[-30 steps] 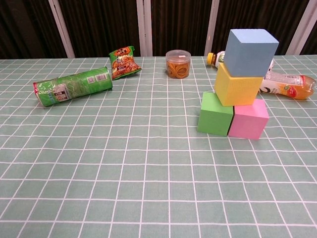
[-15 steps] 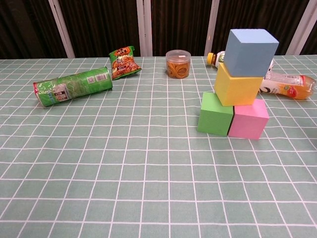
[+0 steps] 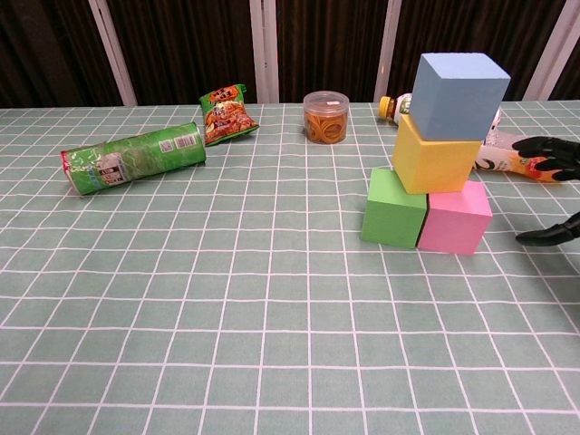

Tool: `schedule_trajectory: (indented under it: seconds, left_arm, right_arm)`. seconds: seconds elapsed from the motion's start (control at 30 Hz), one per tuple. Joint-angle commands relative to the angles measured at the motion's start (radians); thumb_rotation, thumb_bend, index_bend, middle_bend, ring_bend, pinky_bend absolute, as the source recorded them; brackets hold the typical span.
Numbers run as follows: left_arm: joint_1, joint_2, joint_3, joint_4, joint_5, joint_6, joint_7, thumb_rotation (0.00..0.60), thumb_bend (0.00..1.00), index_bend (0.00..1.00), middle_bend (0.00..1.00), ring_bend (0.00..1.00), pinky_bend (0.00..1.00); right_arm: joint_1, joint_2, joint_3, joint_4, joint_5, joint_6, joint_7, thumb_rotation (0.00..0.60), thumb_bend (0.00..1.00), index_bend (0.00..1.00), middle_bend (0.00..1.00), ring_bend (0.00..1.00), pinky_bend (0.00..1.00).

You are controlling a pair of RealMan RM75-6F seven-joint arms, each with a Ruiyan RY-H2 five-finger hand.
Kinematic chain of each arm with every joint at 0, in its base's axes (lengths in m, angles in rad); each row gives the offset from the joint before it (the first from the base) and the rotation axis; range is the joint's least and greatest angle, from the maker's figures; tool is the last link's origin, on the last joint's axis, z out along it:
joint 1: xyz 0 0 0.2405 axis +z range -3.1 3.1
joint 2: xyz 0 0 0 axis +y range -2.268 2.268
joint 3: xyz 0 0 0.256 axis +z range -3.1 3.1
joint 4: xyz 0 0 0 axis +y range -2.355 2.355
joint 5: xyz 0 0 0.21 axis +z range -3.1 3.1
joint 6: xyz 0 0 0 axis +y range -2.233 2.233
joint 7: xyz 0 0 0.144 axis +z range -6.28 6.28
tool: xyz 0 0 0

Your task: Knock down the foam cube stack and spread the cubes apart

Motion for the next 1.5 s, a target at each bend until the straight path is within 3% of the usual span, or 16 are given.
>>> schedule_trajectory:
  seconds: [0.03,0.33,0.53,0.67,0.8,1.17,1.5]
  left_arm:
    - [0.000,0.000,0.000,0.001,0.001,0.000,0.000,0.600,0.15,0.21,0.00,0.00,0.00]
    - [0.001,0.001,-0.006,0.003,-0.011,-0.001,-0.007,0.600,0.15,0.21,0.00,0.00,0.00]
    - [-0.001,0.001,-0.007,0.003,-0.015,-0.005,-0.003,0.600,0.15,0.21,0.00,0.00,0.00]
    - [0.000,0.000,-0.007,0.003,-0.015,-0.005,-0.003,0.600,0.15,0.21,0.00,0.00,0.00]
    - [0.000,0.001,-0.007,0.002,-0.014,-0.004,-0.003,0.600,0.15,0.21,0.00,0.00,0.00]
    - [0.003,0.001,-0.007,0.004,-0.015,-0.002,-0.006,0.600,0.15,0.21,0.00,0.00,0.00]
    - [0.001,0.003,-0.008,0.006,-0.021,-0.010,-0.008,0.600,0.15,0.21,0.00,0.00,0.00]
  right_arm:
    - [0.024,-0.027,0.006,0.010,0.029,-0.024,-0.033,0.600,0.12,0.01,0.00,0.06,0.00]
    - [0.084,-0.113,0.030,0.070,0.107,-0.034,-0.131,0.600,0.12,0.04,0.06,0.13,0.00]
    - [0.098,-0.149,0.033,0.100,0.132,-0.028,-0.158,0.600,0.12,0.13,0.19,0.22,0.00]
    - [0.104,-0.166,0.033,0.113,0.139,-0.026,-0.166,0.600,0.12,0.21,0.36,0.25,0.00]
    - [0.103,-0.191,0.048,0.125,0.142,0.000,-0.152,0.600,0.12,0.31,0.46,0.31,0.00]
    - [0.106,-0.250,0.078,0.151,0.155,0.062,-0.161,0.600,0.13,0.36,0.51,0.35,0.00]
    - [0.066,-0.183,0.097,0.095,0.133,0.102,-0.108,0.600,0.13,0.36,0.51,0.35,0.00]
